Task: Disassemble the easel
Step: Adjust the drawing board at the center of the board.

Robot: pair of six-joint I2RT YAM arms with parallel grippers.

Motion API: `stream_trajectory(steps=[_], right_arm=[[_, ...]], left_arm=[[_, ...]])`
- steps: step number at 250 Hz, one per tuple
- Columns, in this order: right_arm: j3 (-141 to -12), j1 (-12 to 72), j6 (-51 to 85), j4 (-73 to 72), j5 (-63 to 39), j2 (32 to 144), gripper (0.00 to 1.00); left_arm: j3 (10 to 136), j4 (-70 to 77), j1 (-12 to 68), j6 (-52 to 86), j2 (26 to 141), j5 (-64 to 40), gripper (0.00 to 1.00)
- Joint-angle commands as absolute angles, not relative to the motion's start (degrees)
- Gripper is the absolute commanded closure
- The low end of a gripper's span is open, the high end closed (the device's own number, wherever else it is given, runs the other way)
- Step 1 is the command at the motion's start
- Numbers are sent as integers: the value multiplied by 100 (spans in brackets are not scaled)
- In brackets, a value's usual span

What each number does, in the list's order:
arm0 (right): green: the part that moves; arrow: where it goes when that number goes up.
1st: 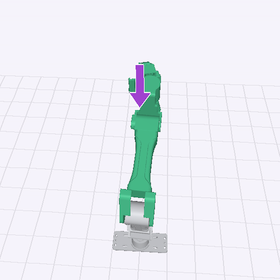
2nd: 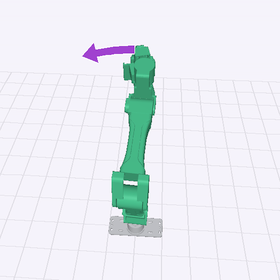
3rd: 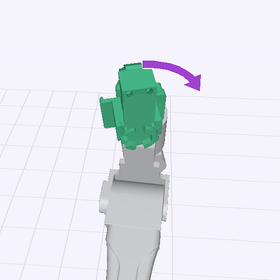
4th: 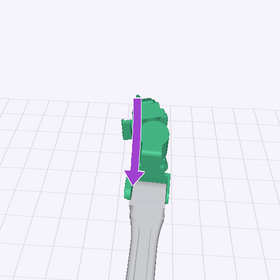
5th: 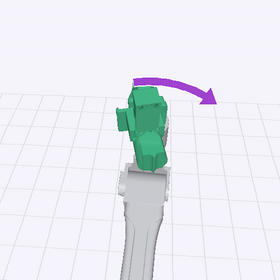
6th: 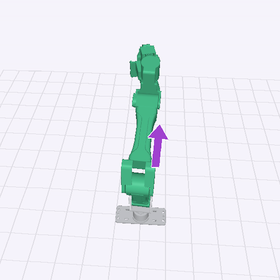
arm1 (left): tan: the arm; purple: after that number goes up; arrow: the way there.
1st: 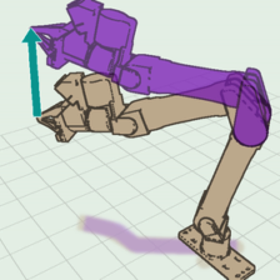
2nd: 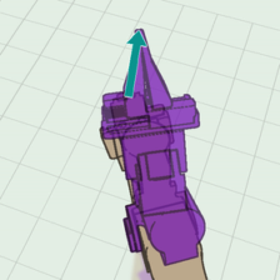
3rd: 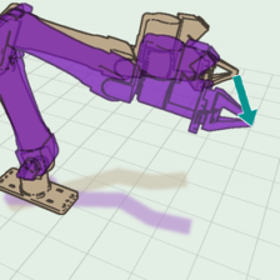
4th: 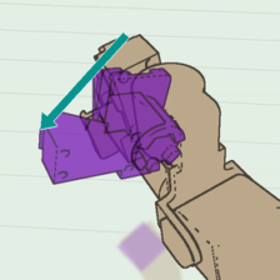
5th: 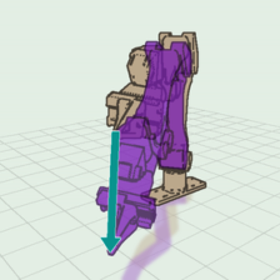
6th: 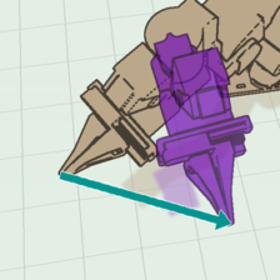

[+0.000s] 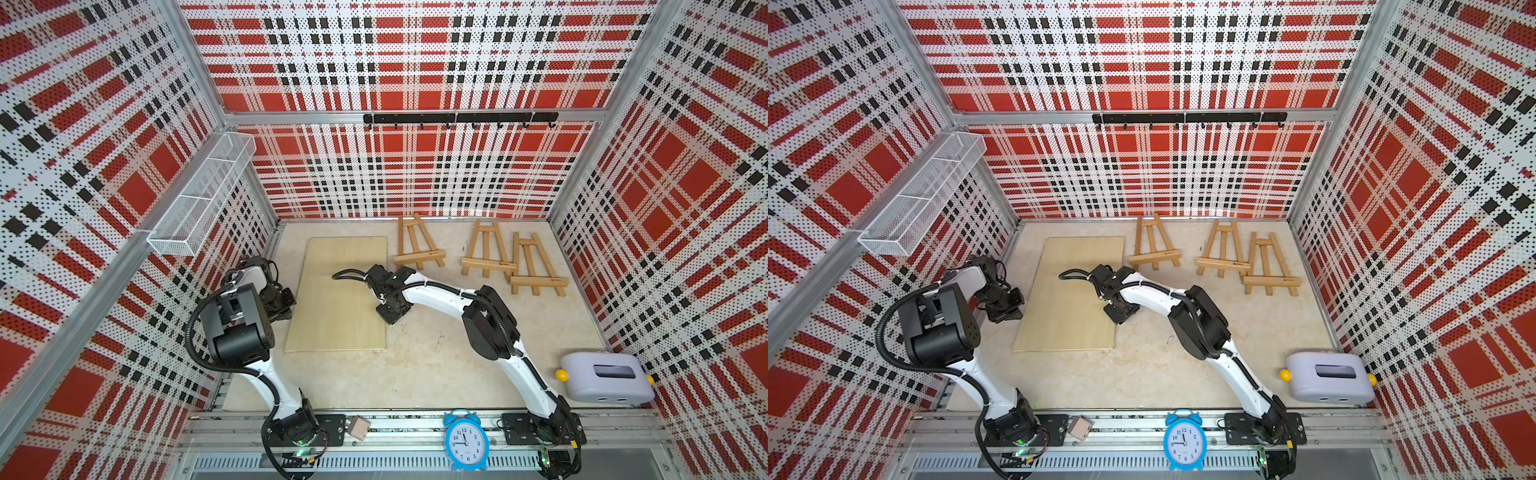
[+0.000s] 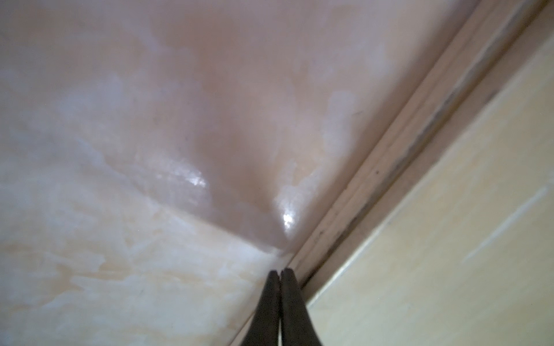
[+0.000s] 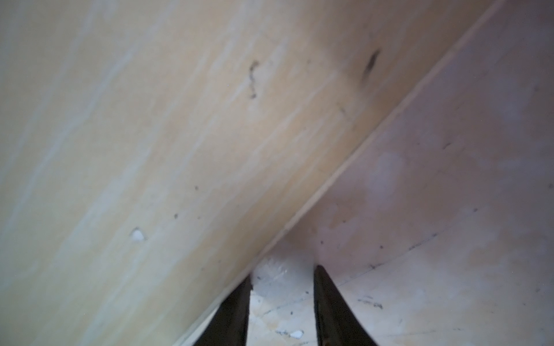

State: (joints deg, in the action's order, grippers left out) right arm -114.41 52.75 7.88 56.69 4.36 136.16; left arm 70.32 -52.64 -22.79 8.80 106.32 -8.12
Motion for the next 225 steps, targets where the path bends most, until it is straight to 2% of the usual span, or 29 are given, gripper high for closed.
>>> stream_trajectory(steps=[1, 225], right_arm=[[-11352, 5342, 679, 4943, 256, 13789, 62], [-11232, 5285, 616, 4930, 250, 13772, 61]], left_arm=[[6812, -5868, -2125, 923, 10499, -1524, 92], [6502, -5836, -2103, 954, 10318, -1503, 92]])
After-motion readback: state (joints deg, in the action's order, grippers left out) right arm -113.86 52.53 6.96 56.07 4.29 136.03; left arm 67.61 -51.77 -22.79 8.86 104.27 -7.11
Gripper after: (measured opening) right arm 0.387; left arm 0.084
